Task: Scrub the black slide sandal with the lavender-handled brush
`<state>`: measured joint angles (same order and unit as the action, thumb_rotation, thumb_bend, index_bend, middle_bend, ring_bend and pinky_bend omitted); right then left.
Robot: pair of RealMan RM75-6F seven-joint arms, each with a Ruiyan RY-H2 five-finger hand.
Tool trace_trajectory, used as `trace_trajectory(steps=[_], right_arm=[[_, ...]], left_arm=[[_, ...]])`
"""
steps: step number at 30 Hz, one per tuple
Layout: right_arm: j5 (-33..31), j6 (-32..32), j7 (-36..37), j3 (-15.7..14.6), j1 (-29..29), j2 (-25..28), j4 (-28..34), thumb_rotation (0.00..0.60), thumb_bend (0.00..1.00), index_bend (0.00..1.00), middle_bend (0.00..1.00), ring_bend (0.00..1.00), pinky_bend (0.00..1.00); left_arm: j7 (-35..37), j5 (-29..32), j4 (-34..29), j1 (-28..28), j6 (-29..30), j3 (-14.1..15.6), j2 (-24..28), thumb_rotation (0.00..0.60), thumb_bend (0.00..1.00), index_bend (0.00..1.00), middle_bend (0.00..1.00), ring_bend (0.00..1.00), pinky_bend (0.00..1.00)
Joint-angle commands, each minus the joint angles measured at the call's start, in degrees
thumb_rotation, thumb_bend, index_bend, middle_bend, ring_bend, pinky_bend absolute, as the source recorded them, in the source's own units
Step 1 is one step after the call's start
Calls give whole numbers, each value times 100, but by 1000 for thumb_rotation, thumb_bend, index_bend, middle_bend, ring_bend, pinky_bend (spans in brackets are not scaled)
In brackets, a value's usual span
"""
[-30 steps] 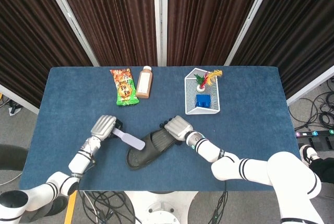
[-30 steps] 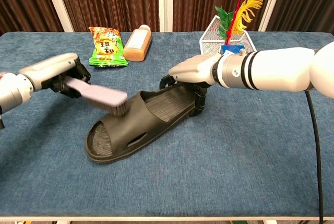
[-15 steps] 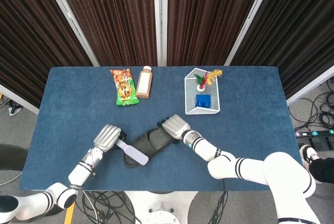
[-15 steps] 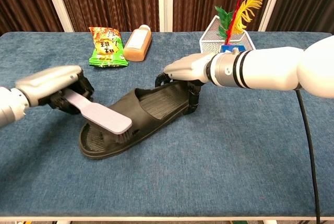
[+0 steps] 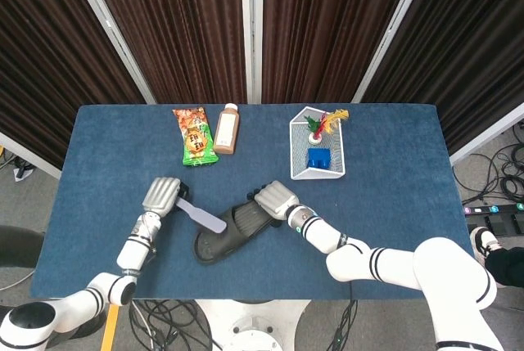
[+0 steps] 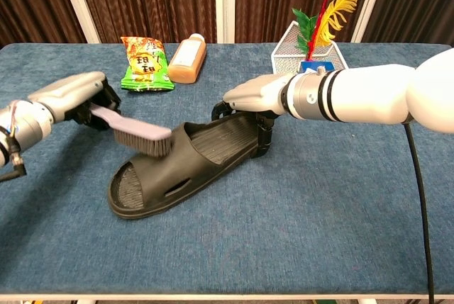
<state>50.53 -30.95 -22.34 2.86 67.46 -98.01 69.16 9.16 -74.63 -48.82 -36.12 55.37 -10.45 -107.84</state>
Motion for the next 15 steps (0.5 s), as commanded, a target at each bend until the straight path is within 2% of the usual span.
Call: trace_trajectory(steps=[1, 4, 9, 12, 15], right_arm=[[-25, 10, 3, 7, 11, -16, -33, 600, 183, 586, 455, 335, 363], [-38, 28, 15, 16, 25, -39, -74, 600, 183, 585, 454, 335, 363], [-25, 55, 41, 16, 34, -72, -104, 600, 183, 585, 454, 335, 363], [-19, 62, 38, 3, 38, -70, -99, 600, 183, 585, 455, 335, 363], [-24, 60, 34, -11, 37, -46, -70, 600, 183, 585, 455, 335, 363]], left_arm=[[264, 72, -272, 120, 127, -94, 131, 600, 889, 1000, 1000, 1000, 1000], [306, -57, -741, 316, 430, 10, 340, 600, 889, 1000, 1000, 1000, 1000], [-84, -349, -1205, 487, 774, 310, 412, 600, 888, 1000, 1000, 1000, 1000], [-326, -447, -1194, 493, 827, 419, 288, 600, 887, 1000, 1000, 1000, 1000], [-561, -496, -893, 439, 800, 467, 46, 600, 886, 1000, 1000, 1000, 1000]])
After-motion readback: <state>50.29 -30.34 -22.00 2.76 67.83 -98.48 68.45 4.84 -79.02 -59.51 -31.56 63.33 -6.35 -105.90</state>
